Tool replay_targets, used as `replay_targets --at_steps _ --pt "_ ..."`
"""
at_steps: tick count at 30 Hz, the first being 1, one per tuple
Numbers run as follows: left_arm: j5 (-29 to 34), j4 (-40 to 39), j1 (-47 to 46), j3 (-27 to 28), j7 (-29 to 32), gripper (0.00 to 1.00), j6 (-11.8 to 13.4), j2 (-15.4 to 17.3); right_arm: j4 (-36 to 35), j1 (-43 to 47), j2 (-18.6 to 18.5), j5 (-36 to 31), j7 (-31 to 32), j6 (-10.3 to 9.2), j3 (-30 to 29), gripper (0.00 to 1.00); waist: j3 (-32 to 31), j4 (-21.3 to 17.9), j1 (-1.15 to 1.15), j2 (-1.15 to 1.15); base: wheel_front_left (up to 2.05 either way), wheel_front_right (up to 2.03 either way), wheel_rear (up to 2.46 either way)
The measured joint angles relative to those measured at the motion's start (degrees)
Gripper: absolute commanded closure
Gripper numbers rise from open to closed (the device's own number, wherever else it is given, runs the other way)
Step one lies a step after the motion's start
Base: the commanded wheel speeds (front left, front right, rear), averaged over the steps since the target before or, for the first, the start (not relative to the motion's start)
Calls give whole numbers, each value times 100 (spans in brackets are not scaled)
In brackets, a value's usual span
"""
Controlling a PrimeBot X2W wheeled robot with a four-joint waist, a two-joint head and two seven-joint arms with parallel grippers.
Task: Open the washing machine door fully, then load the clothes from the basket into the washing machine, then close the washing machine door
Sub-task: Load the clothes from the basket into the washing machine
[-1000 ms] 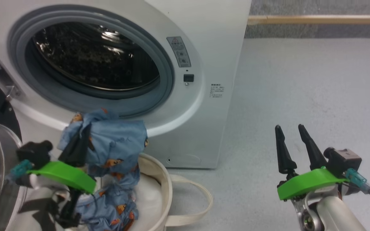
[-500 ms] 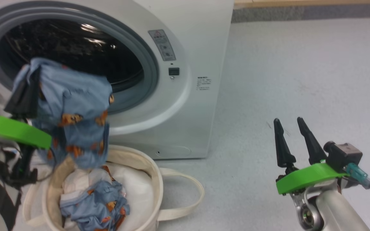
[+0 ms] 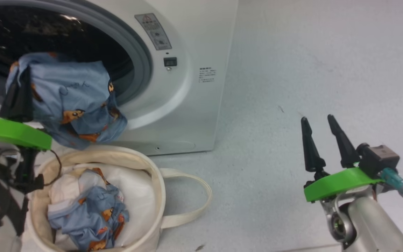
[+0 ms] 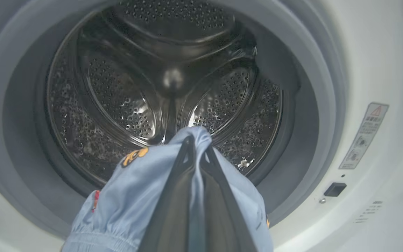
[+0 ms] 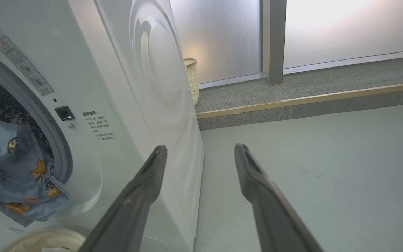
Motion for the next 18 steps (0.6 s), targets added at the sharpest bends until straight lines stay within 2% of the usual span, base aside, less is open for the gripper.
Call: replay_targets --at_steps 2,5,18 --pt "140 430 -170 -4 -24 100 -9 -152 -36 -29 -102 -34 0 0 -21 0 115 -54 0 0 0 0 0" --pt "293 645 -415 140 -27 100 -44 -267 -62 -38 -170 -76 0 0 -67 0 220 -100 -1 0 0 0 0" --pt "1065 1818 -1476 446 -32 100 -49 -558 -248 -83 -427 -178 0 0 -246 0 798 -233 0 0 0 0 0"
